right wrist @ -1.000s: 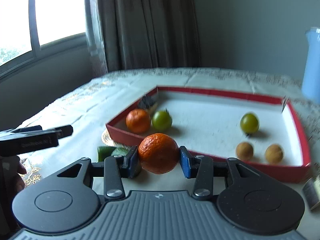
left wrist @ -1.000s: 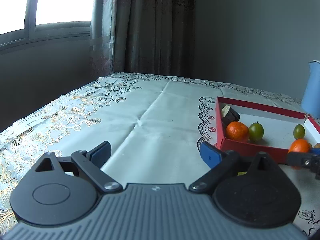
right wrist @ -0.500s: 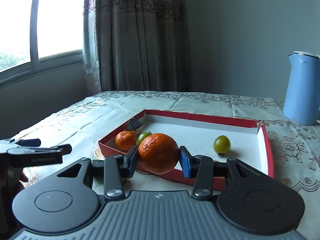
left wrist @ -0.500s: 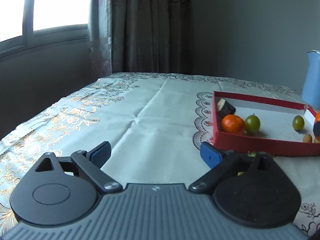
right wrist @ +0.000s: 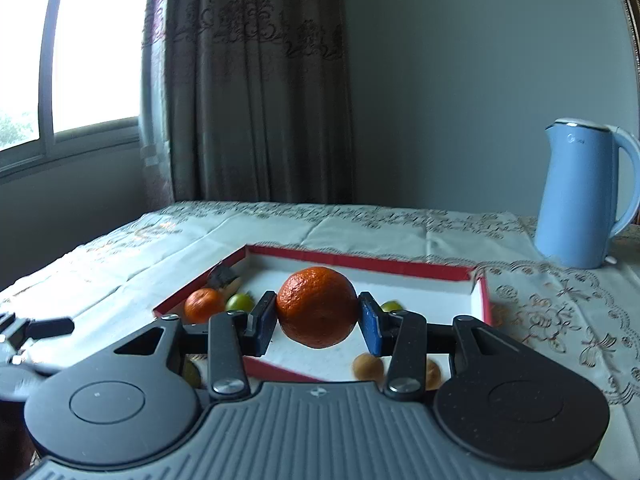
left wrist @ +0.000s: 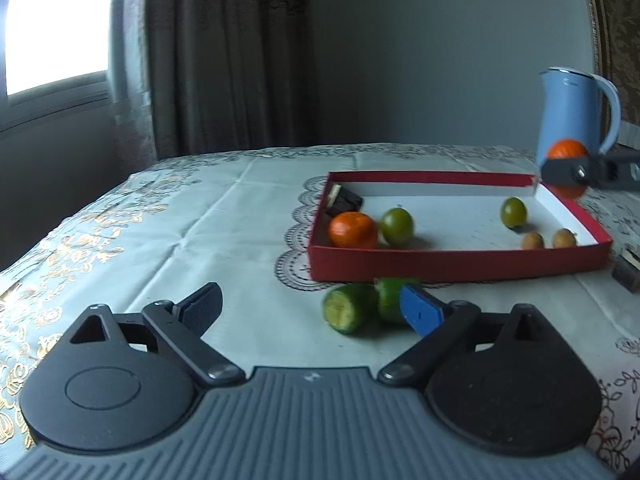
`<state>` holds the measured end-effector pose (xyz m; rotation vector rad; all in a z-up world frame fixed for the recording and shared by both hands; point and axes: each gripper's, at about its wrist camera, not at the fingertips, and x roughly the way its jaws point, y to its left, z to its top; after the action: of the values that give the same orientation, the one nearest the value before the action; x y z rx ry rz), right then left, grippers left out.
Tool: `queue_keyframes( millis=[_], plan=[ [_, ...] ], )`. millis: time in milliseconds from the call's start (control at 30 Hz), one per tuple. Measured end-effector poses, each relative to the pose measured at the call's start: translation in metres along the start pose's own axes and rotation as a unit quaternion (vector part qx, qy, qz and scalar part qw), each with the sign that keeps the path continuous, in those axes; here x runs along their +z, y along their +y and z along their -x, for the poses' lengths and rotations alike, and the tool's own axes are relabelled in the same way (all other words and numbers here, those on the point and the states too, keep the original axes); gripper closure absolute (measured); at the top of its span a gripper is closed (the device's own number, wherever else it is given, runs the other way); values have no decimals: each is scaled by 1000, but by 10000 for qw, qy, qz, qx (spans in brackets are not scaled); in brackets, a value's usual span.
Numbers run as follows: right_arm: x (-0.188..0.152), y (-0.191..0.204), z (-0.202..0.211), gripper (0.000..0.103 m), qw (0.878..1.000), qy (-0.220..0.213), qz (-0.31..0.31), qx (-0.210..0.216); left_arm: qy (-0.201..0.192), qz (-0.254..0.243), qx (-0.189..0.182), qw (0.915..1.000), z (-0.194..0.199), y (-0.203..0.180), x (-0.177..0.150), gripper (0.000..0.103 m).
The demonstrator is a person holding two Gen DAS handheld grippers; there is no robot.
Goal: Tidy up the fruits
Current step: 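Carry the tangerine with the right gripper into the box and open it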
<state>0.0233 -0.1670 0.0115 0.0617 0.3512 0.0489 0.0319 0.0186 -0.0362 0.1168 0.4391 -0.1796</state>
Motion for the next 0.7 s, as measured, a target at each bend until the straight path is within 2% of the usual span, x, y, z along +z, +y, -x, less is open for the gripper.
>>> queue_keyframes(
  millis=[167,367,700],
  plan=[
    [5,-10,-1,60,9999,-76,-38,-54,-22,-264,-208,9994,1,-16,-4,8],
    [4,-15,-8,60,9999,-70,-76,-39,33,-381,-287,9989,-2,-27,-5,8],
    [11,-22,-39,60,10000,65,-30,-50,230,-251,-261,9991,-8,-23,-5,8]
  ],
)
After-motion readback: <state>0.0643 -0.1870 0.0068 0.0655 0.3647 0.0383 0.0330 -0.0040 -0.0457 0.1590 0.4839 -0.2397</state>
